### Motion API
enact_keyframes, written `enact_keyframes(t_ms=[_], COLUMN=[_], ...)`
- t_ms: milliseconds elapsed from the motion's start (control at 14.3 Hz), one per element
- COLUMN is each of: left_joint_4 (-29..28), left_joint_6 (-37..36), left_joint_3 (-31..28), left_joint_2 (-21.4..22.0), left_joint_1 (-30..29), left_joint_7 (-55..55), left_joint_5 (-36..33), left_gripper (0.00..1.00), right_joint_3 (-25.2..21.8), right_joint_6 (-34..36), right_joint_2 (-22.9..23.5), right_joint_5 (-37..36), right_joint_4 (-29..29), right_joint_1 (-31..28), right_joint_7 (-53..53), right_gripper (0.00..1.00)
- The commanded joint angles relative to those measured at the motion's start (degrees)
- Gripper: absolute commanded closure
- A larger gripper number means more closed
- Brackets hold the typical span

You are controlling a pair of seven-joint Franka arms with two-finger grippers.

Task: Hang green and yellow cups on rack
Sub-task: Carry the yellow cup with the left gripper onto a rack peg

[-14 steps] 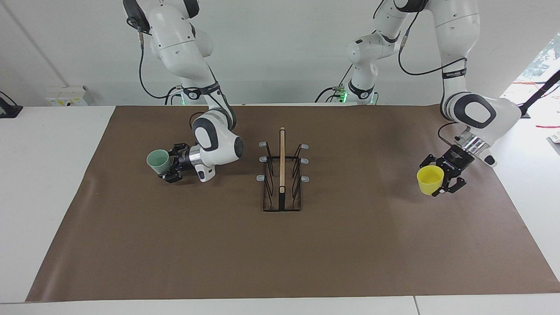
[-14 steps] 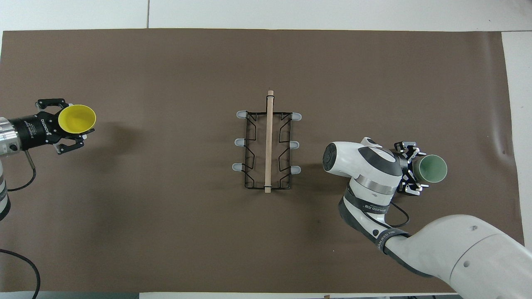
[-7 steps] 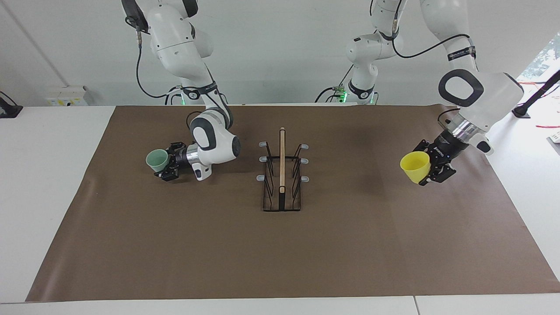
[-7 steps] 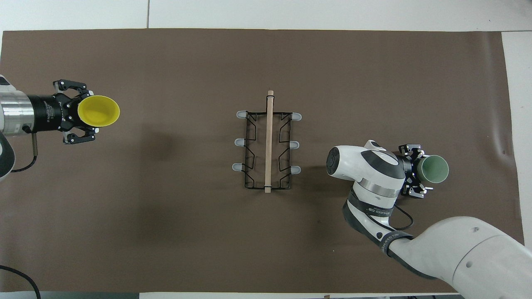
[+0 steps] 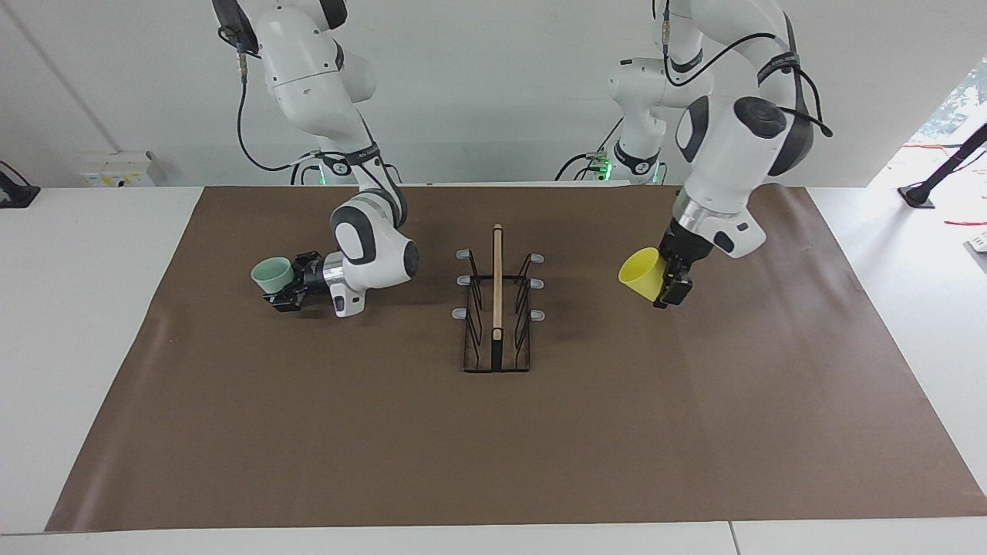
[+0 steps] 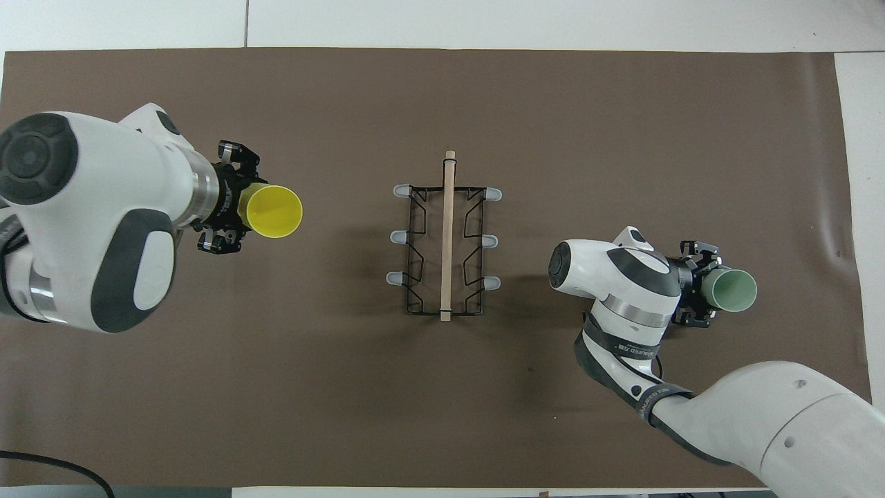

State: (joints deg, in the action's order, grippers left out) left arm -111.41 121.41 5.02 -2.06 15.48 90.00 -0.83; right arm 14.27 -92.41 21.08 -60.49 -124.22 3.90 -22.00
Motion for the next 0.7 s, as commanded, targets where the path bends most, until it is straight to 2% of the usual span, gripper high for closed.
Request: enact_keyframes(t_ms=[0, 210, 350, 490, 630], left_joint_4=[-2.14, -3.11, -4.6, -4.87, -4.78], left_joint_6=[-1.69, -4.94, -7.39, -10.74, -11.45], left_joint_3=[-0.98, -0.89, -0.89, -0.89, -0.89], left_joint_2=[2.59, 1.72, 1.1, -0.74, -1.98], left_joint_1=[6.65, 14.64, 19.83, 24.14, 26.26], left_joint_7=[7.79, 19.64, 27.13, 32.15, 35.41], left_joint_5=[-10.73, -22.59, -29.98, -35.44, -39.84], left_gripper=[1.0, 1.0, 1.0, 1.0, 1.0], right_joint_3=[0.94, 1.02, 1.03, 0.94, 0.94], right_joint_6=[-0.04, -0.57, -0.92, -4.25, -4.88], right_joint_2=[-2.71, -4.98, -7.18, -9.03, -10.09], right_joint_5=[5.69, 13.19, 21.51, 32.14, 38.4], right_joint_4=[5.71, 11.88, 14.52, 15.15, 15.41], right_joint_1=[-5.9, -10.99, -15.04, -17.25, -17.61], right_joint_7=[-0.84, -1.55, -1.47, -1.73, -2.08], right_gripper=[1.0, 1.0, 1.0, 1.0, 1.0])
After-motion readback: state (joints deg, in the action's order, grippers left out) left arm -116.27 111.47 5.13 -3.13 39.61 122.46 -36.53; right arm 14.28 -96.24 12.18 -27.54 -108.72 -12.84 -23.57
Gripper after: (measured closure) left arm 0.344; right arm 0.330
